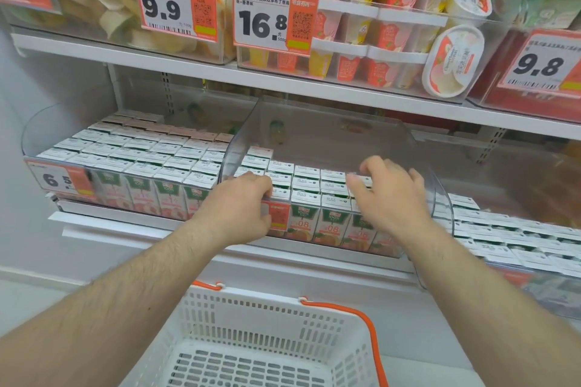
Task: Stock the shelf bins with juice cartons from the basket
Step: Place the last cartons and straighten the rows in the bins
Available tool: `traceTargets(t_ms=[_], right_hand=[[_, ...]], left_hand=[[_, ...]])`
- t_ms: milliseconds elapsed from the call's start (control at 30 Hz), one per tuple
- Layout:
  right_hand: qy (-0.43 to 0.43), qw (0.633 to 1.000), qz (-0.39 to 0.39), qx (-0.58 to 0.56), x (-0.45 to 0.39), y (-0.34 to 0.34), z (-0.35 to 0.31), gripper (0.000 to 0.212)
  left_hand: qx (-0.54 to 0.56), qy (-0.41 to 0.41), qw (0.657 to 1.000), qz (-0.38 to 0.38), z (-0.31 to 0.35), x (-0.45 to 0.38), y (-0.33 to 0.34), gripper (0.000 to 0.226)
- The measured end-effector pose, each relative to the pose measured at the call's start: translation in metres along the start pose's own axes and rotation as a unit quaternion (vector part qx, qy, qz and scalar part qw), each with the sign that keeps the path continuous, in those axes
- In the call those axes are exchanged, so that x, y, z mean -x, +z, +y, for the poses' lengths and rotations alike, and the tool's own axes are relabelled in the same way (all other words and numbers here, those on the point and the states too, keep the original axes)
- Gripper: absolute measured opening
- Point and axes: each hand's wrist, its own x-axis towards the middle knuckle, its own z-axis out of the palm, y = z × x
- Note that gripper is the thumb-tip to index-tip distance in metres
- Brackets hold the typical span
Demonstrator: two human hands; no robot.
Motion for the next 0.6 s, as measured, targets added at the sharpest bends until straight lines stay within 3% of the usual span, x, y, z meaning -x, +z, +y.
traceTargets(t_ms=[67, 167, 300, 400, 500, 600], right_hand=[[0.020, 0.997, -0.072, 0.033, -0.036, -0.005, -0.005, 0.055], [0.082, 0.964, -0.246, 0.066, -0.077, -0.005, -0.013, 0.080], [0.139, 0.917, -0.357, -0.111, -0.086, 0.000, -0.020, 0.079], [0.140, 0.895, -0.410, -0.102, -0.083, -0.002, -0.016, 0.084], [0.085, 0.944, -0.319, -0.023, -0.079, -0.006, -0.008, 0.088], [-0.034, 0.994, -0.103, 0.002, -0.053, -0.021, 0.010, 0.060]], left_hand=[[0.001, -0.011, 1.000, -0.011, 0.005, -0.001, 0.000, 0.043], [-0.010, -0.015, 0.999, -0.044, 0.013, -0.002, -0.001, 0.071], [-0.070, -0.011, 0.995, -0.075, 0.013, -0.005, 0.002, 0.067], [-0.062, -0.025, 0.996, -0.064, 0.015, -0.005, 0.002, 0.068], [-0.054, -0.027, 0.998, -0.035, 0.028, -0.010, 0.002, 0.073], [-0.037, 0.029, 0.999, -0.006, 0.066, -0.018, 0.006, 0.075]])
